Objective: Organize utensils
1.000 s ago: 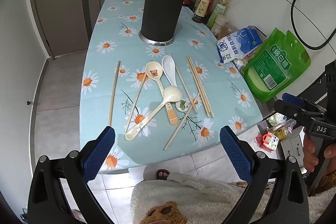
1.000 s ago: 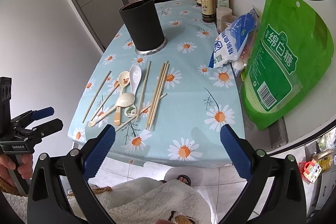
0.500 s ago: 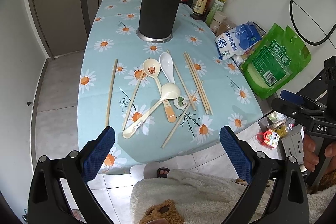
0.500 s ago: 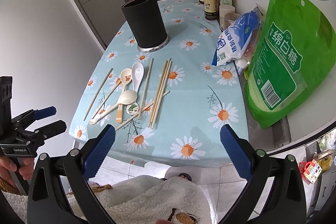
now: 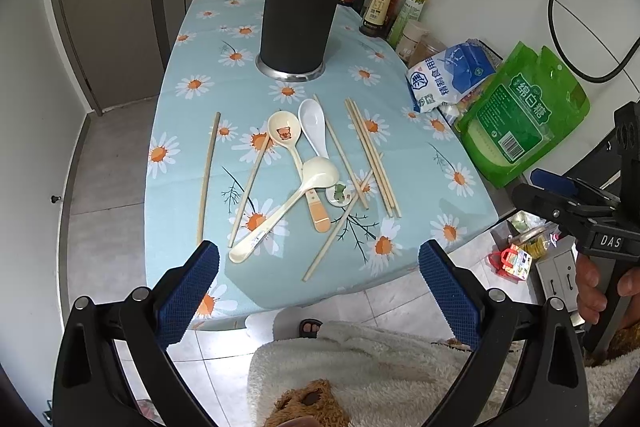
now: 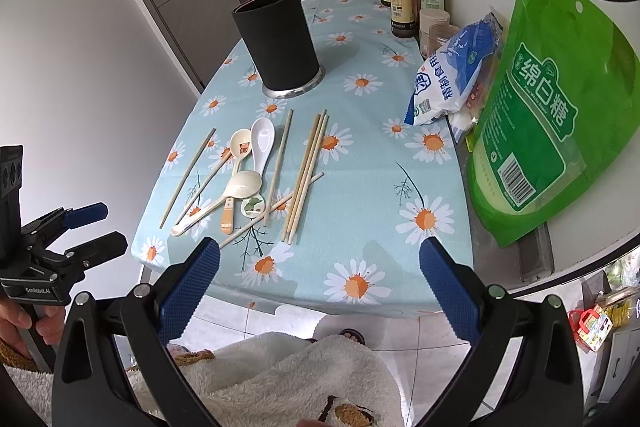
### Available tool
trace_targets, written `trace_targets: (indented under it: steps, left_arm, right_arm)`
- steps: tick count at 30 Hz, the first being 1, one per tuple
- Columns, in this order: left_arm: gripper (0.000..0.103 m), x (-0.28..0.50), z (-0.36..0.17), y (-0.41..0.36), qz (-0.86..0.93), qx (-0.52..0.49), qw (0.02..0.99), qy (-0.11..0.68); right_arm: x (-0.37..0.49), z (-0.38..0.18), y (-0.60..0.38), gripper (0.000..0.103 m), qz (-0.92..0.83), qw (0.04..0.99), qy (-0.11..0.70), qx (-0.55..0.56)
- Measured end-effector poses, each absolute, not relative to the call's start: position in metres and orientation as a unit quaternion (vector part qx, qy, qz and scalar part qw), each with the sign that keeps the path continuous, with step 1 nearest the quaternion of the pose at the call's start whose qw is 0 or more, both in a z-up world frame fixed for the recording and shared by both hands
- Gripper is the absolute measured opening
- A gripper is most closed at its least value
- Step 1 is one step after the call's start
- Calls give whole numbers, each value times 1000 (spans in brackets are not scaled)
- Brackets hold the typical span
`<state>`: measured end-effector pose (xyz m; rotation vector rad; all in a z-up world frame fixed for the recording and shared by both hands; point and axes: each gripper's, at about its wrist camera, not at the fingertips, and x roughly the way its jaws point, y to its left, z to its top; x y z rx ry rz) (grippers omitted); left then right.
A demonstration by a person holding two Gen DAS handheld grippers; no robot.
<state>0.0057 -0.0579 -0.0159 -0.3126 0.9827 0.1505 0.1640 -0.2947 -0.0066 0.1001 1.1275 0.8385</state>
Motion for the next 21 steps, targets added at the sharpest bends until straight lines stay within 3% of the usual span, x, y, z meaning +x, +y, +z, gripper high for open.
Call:
trace_targets:
  steps: [21]
  left_arm:
    - [97, 11, -18, -59, 66, -147, 865, 476]
  right_arm:
    - [172, -14, -294, 99, 389, 750, 532, 51]
